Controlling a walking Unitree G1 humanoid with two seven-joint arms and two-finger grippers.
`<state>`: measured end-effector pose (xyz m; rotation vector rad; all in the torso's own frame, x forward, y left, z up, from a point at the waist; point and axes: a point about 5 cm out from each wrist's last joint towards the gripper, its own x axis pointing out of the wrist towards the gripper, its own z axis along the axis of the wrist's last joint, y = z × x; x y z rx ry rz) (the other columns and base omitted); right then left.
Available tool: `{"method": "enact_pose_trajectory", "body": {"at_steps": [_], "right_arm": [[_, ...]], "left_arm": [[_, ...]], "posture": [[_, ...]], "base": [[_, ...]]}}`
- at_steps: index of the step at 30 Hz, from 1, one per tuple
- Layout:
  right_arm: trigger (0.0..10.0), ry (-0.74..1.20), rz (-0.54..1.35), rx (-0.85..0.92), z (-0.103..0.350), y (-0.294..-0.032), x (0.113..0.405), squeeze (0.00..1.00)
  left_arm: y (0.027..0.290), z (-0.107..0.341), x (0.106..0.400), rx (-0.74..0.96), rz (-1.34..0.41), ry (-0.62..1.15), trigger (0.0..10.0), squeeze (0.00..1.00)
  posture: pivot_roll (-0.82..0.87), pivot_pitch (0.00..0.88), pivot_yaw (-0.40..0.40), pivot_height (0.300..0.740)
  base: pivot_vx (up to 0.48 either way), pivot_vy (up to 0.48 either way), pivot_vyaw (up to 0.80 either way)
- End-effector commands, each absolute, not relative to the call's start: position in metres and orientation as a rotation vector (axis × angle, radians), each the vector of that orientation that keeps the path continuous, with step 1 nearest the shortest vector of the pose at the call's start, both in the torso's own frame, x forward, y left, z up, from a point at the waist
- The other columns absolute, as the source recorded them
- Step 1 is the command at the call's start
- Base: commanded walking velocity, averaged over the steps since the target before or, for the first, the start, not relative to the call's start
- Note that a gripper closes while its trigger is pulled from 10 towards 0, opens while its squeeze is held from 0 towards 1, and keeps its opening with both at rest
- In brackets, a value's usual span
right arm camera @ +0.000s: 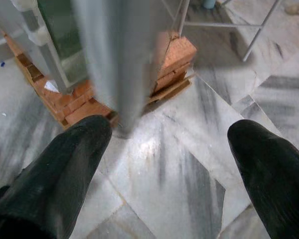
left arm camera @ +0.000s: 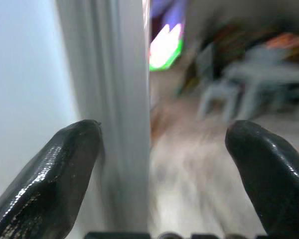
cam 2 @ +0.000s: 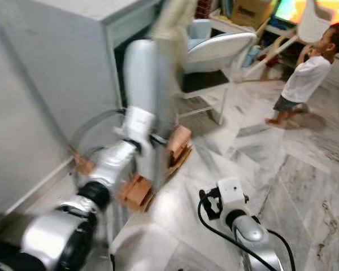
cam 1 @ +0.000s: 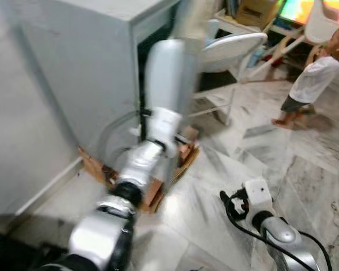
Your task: Restocking fridge
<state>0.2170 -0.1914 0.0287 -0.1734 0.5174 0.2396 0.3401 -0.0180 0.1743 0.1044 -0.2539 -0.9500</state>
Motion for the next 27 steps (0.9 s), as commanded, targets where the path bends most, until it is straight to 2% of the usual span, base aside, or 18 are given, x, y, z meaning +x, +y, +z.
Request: {"method": "enact_pose_trajectory", "body": {"at_steps": [1, 3, 6, 10, 13, 14, 15, 19, 21, 24, 26, 27], "right_arm": [[10.0, 0.574, 0.226, -0.183, 0.021, -0.198, 0.21, 0.0], [10.0, 0.582, 0.226, -0.181, 0.02, -0.198, 0.21, 0.0], [10.0, 0.572, 0.217, -0.162, 0.02, -0.198, 0.211, 0.0], [10.0, 0.488, 0.207, -0.154, 0.024, -0.194, 0.221, 0.0], [10.0, 0.415, 0.197, -0.136, 0.033, -0.187, 0.233, 0.0], [10.0, 0.385, 0.179, -0.121, 0.039, -0.183, 0.24, 0.0], [10.0, 0.385, 0.179, -0.121, 0.039, -0.183, 0.24, 0.0], [10.0, 0.352, 0.182, -0.109, 0.046, -0.176, 0.247, 0.0], [10.0, 0.316, 0.207, -0.127, 0.051, -0.169, 0.251, 0.0], [10.0, 0.304, 0.213, -0.128, 0.053, -0.168, 0.253, 0.0], [10.0, 0.287, 0.202, -0.128, 0.056, -0.168, 0.257, 0.0], [10.0, 0.287, 0.202, -0.128, 0.056, -0.168, 0.257, 0.0]], "left_arm": [[-0.073, 0.214, 0.317, 0.018, -1.096, -0.399, 10.0, 0.0], [-0.067, 0.211, 0.322, 0.03, -1.07, -0.393, 10.0, 0.0], [-0.039, 0.205, 0.341, 0.038, -0.966, -0.348, 10.0, 0.0], [0.021, 0.184, 0.357, 0.046, -0.797, -0.268, 10.0, 0.0], [0.051, 0.167, 0.358, 0.045, -0.705, -0.221, 10.0, 0.0], [0.07, 0.154, 0.355, 0.032, -0.635, -0.19, 10.0, 0.0], [0.07, 0.154, 0.355, 0.032, -0.635, -0.19, 10.0, 0.0], [0.101, 0.136, 0.344, 0.013, -0.538, -0.141, 10.0, 0.0], [0.134, 0.119, 0.326, 0.062, -0.477, -0.089, 10.0, 0.0], [0.149, 0.113, 0.317, 0.087, -0.451, -0.066, 10.0, 0.0], [0.175, 0.107, 0.3, 0.171, -0.416, -0.039, 10.0, 0.0], [0.175, 0.107, 0.3, 0.171, -0.416, -0.039, 10.0, 0.0]], "posture": [[-0.05, 0.031, -0.067, 0.74], [-0.06, 0.029, -0.064, 0.74], [-0.05, 0.023, -0.061, 0.74], [-0.03, 0.018, -0.057, 0.74], [-0.02, 0.019, -0.053, 0.74], [0.0, 0.019, -0.052, 0.74], [0.0, 0.019, -0.052, 0.74], [0.02, 0.025, -0.058, 0.74], [0.04, 0.031, -0.058, 0.74], [0.04, 0.035, -0.056, 0.74], [0.04, 0.041, -0.057, 0.74], [0.04, 0.041, -0.057, 0.74]], "base": [[0.0, 0.0, 0.0], [0.0, 0.0, 0.0], [0.0, 0.0, 0.0], [0.0, 0.0, 0.0], [0.0, -0.419, 0.0], [0.0, -0.469, 0.0], [0.0, -0.469, 0.0], [0.0, -0.461, 0.0], [0.298, -0.371, 0.0], [0.311, -0.361, 0.0], [0.311, -0.362, 0.0], [0.311, -0.364, 0.0]]}}
